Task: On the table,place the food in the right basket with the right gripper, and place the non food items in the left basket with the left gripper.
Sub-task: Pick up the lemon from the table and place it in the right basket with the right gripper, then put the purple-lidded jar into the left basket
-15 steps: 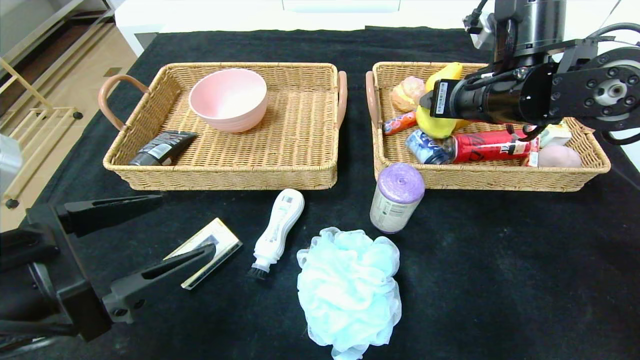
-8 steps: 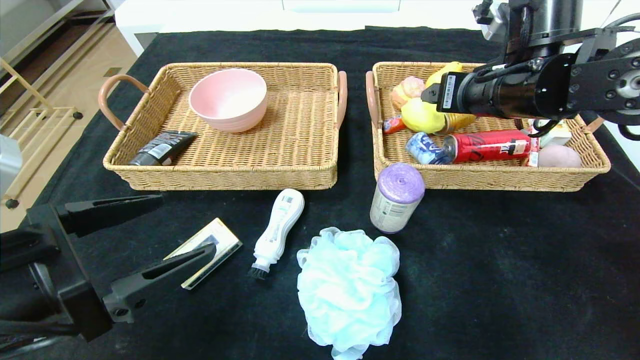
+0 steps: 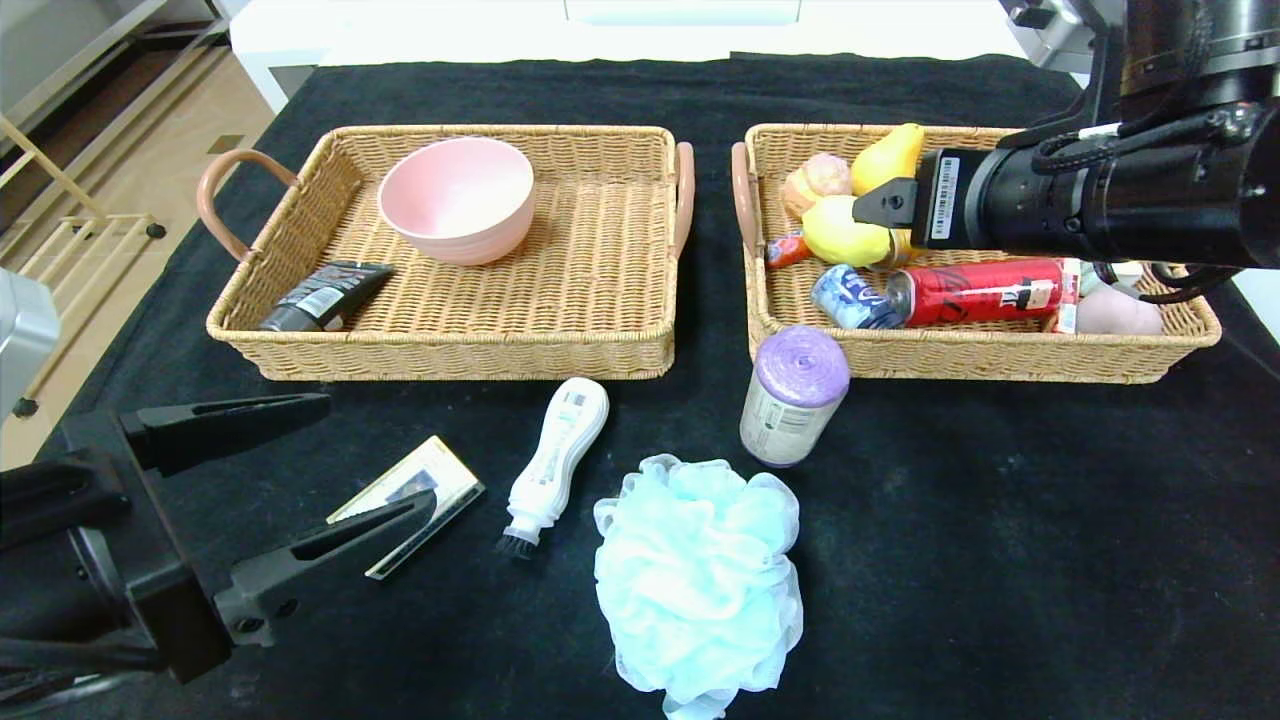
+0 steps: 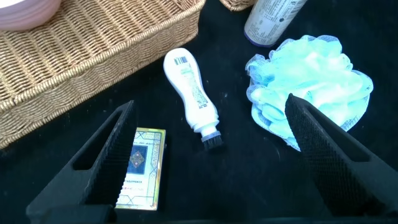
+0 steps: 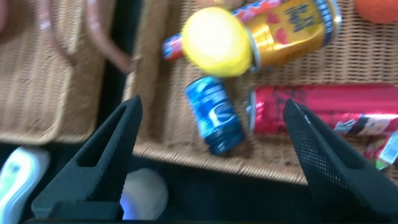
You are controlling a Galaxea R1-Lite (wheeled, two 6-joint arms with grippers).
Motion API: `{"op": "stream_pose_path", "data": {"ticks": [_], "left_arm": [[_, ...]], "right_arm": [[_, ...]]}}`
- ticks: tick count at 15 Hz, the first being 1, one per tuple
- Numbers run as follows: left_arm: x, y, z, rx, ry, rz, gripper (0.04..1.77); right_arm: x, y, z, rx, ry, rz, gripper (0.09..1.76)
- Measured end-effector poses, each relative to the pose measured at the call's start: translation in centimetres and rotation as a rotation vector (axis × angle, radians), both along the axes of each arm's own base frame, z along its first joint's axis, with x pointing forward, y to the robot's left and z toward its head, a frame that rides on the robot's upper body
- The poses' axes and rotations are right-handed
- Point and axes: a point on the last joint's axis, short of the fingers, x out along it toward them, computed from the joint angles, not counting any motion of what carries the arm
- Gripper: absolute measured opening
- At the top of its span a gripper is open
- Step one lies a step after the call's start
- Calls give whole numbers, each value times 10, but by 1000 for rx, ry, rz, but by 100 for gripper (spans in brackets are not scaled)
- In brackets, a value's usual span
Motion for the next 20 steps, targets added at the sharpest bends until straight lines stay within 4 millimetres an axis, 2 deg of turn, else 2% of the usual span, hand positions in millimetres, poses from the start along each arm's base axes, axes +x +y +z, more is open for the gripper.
{"op": "stream_pose_path", "data": {"ticks": [3,6,11,20], "left_arm": [[0,0,0,2,1,0,172],[1,0,0,2,3,0,172],[2,-1,-1,4,8,1,172],[4,-2,-4,10,21,1,172]], "right_arm": [[-24,18,3,-15,-2,35,167],[-35,42,-5,-32,18,82,168],[-32,69,-29,-52,90,81,170],[-27,81,-57,-35,220,47,170]]}}
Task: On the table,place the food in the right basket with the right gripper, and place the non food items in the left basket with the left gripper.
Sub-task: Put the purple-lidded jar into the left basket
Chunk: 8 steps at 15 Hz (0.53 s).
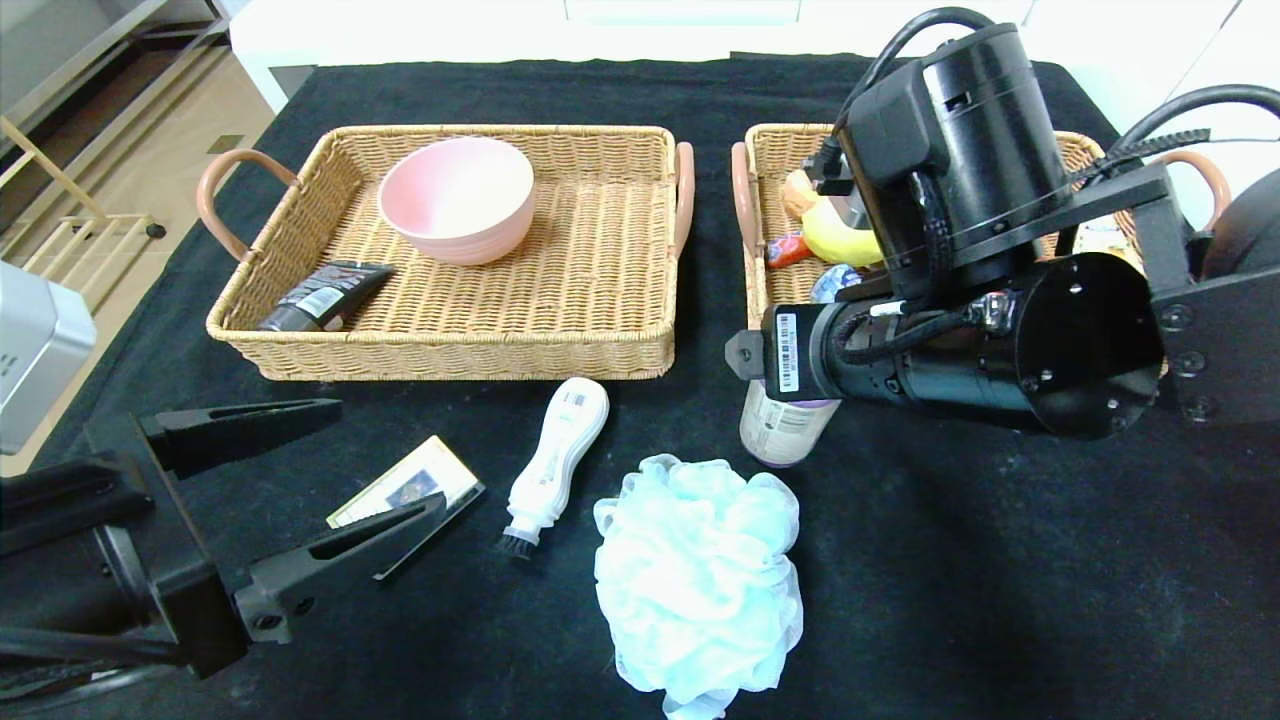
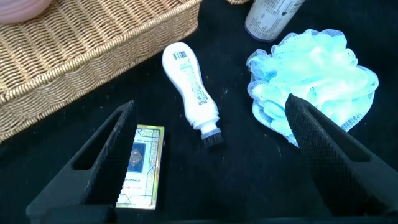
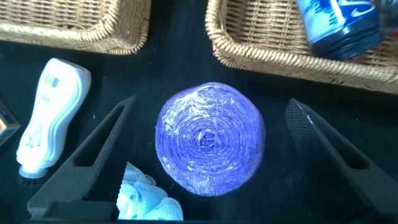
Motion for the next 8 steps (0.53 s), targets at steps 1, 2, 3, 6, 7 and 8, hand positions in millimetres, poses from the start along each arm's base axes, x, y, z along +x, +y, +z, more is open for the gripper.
{"op": "stream_pose_path", "data": {"ticks": [1,2,3,6,7,8], "left_arm": [[0,0,0,0,0,0,172],[0,0,0,-1,0,0,172],[0,0,0,0,-1,0,172],[0,0,1,-1,-4,0,172],[0,0,1,-1,-5,1,172],[0,0,1,-1,-5,1,172]], "right_arm": [[1,1,-2,-5,5,0,170],[3,3,-5,-11,10,0,170],[5,5,-9,-19,16,0,170],[10,10,-19,-29,36,-13,170],[12,12,-22,-32,41,-18,170],[15,13,-24,-37,44,-22,154]]}}
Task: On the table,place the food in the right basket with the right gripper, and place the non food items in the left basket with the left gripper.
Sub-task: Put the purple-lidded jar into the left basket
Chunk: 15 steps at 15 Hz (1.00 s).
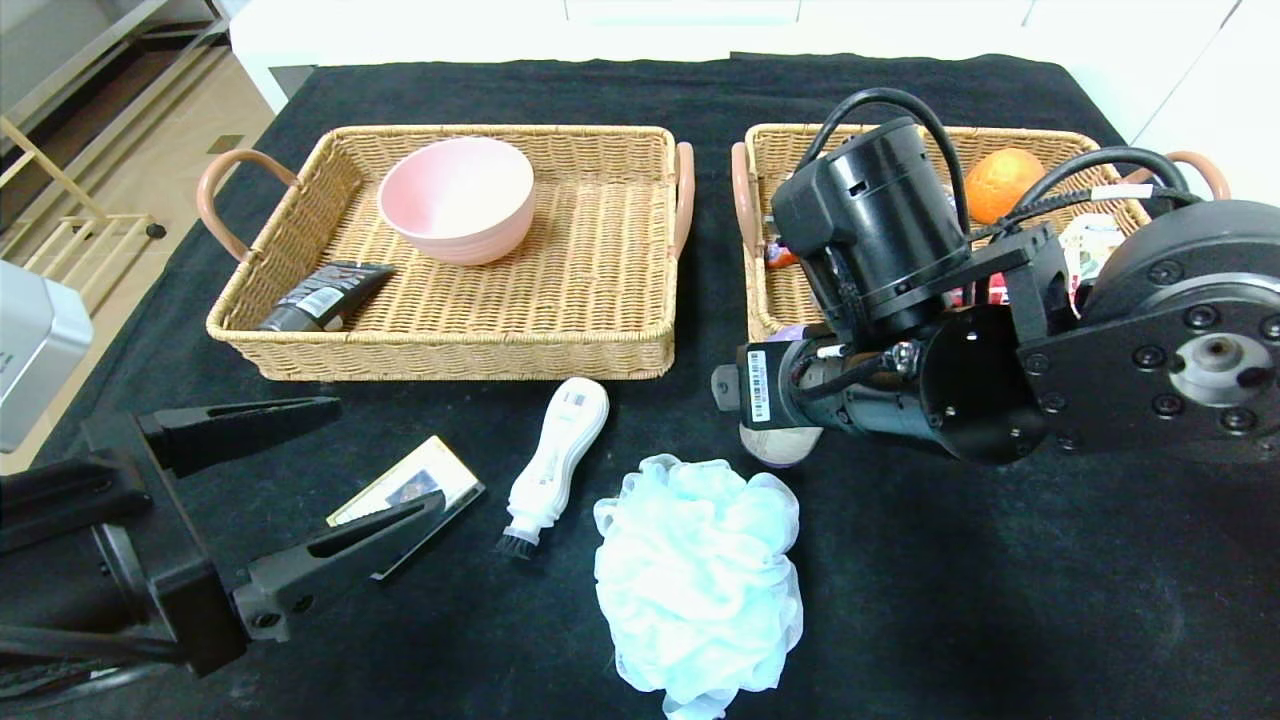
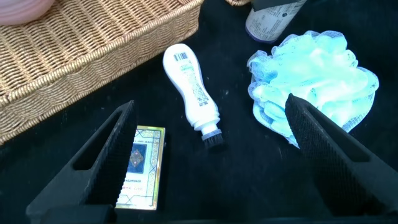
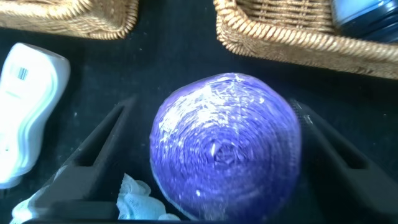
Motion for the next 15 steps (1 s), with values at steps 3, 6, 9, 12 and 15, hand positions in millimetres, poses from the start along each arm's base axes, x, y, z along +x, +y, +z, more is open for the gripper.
{"op": "stream_pose_path", "data": {"ticks": [3,6,9,12,15], "left_arm": [[0,0,0,0,0,1,172],[0,0,-1,1,3,1,172],[0,0,-1,3,6,1,172],[0,0,-2,3,6,1,172],[0,0,-2,4,6,0,172]], "right_arm": [[3,1,-3,-3,5,-8,113],[4,1,-4,-5,8,-9,104],[3,2,-5,-7,9,-6,103],[4,2,-6,-11,11,-4,103],[2,3,-5,-13,11,1,102]]}}
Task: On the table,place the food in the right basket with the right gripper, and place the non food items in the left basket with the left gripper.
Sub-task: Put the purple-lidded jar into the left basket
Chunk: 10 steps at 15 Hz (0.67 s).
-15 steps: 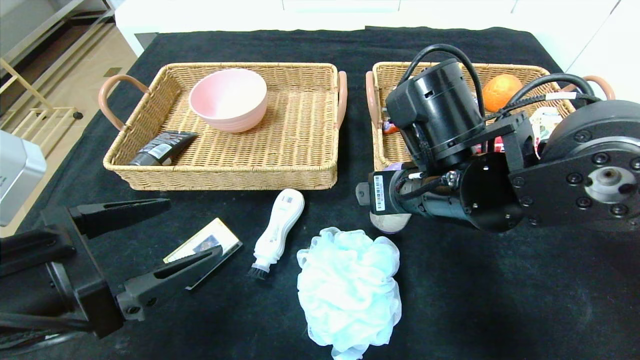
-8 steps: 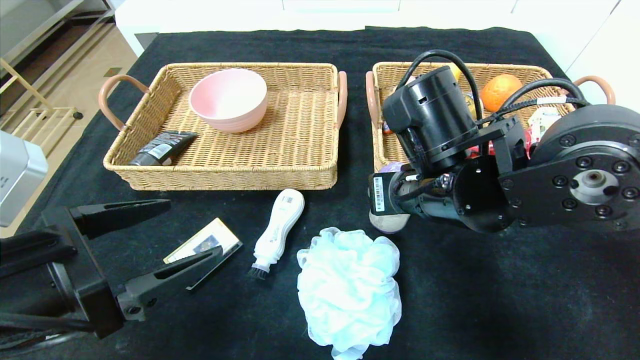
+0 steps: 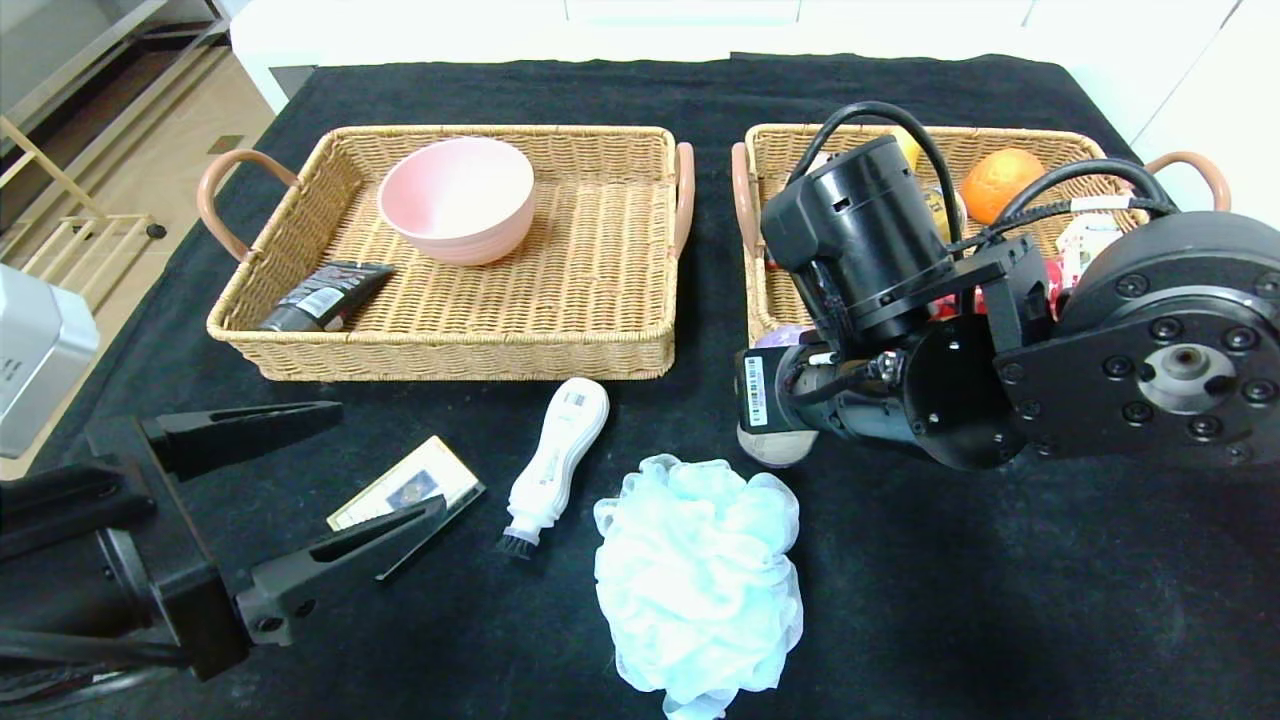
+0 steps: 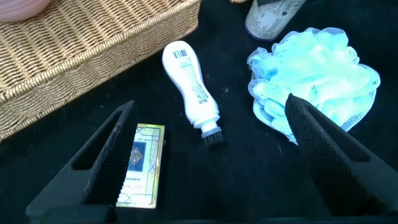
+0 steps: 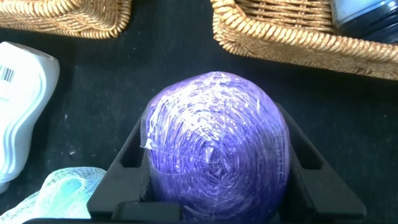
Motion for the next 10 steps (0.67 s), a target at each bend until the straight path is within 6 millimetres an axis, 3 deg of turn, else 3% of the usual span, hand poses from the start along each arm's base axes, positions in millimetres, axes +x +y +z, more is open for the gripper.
{"op": "stream_pose_path", "data": {"ticks": [4,10], "left_arm": [[0,0,1,9,-13,-1,172],[0,4,3,8,-24,23,172]], "right_arm": [[-14,-3,16,-42,-38,48,102],[-26,-6,68,17,-189,93,101]]}}
